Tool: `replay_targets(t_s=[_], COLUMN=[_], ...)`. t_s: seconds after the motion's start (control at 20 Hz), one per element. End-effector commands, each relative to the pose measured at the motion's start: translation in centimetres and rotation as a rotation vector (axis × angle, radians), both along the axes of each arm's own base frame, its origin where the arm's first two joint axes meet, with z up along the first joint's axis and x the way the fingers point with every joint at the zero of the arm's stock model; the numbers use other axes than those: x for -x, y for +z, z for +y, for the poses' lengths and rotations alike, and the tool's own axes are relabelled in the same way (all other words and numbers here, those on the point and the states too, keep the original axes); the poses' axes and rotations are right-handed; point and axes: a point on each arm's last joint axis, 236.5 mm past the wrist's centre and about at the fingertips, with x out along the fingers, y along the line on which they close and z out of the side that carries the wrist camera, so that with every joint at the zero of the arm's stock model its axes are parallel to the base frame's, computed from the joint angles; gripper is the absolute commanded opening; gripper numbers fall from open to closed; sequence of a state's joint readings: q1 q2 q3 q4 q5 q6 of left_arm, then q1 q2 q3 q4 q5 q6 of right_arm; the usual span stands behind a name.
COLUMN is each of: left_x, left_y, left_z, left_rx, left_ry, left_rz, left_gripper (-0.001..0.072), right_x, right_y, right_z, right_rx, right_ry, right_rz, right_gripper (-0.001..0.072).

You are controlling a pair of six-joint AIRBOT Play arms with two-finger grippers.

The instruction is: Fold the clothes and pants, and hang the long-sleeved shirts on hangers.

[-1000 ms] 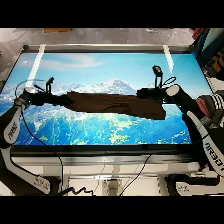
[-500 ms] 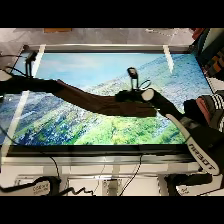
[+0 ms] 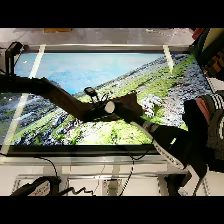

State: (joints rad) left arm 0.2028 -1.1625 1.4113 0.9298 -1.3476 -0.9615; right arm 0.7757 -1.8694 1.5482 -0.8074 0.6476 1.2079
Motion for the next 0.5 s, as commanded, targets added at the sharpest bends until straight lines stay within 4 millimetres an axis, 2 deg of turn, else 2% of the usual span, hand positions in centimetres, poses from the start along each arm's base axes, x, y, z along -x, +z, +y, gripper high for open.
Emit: replay_targets(t_s=[0.0, 0.1, 0.25, 0.35, 0.45], left_x=[0.3, 0.1, 0.0, -0.4, -1.7], left_y=[-0.4, -0.9, -2.8, -4.4, -5.3], left_z=[0.0, -1.1, -4.4, -8.0, -12.7], left_rx=[-0.02, -0.003, 0.032, 0.061, 0.138], left_ry=[-0.005, -0.03, -0.098, -0.168, -0.21], left_rz=[0.012, 0.028, 0.094, 0.128, 0.118], left_gripper=[0.0011, 0.0011, 0.0011, 0.0011, 0.0011], right_x=[0.9, 0.1, -2.8, -5.7, -9.4], right_y=[-0.3, -1.1, -2.0, -1.0, 1.0], right_z=[1.7, -0.3, -5.8, -10.0, -15.1], right_rx=[-0.004, 0.042, 0.137, 0.154, 0.148], right_ry=[0.018, 0.028, 0.018, -0.044, -0.14], right_rz=[-0.022, -0.006, 0.021, 0.034, 0.026], right_gripper=[0.0012, 0.0014, 0.0015, 0.0015, 0.0015])
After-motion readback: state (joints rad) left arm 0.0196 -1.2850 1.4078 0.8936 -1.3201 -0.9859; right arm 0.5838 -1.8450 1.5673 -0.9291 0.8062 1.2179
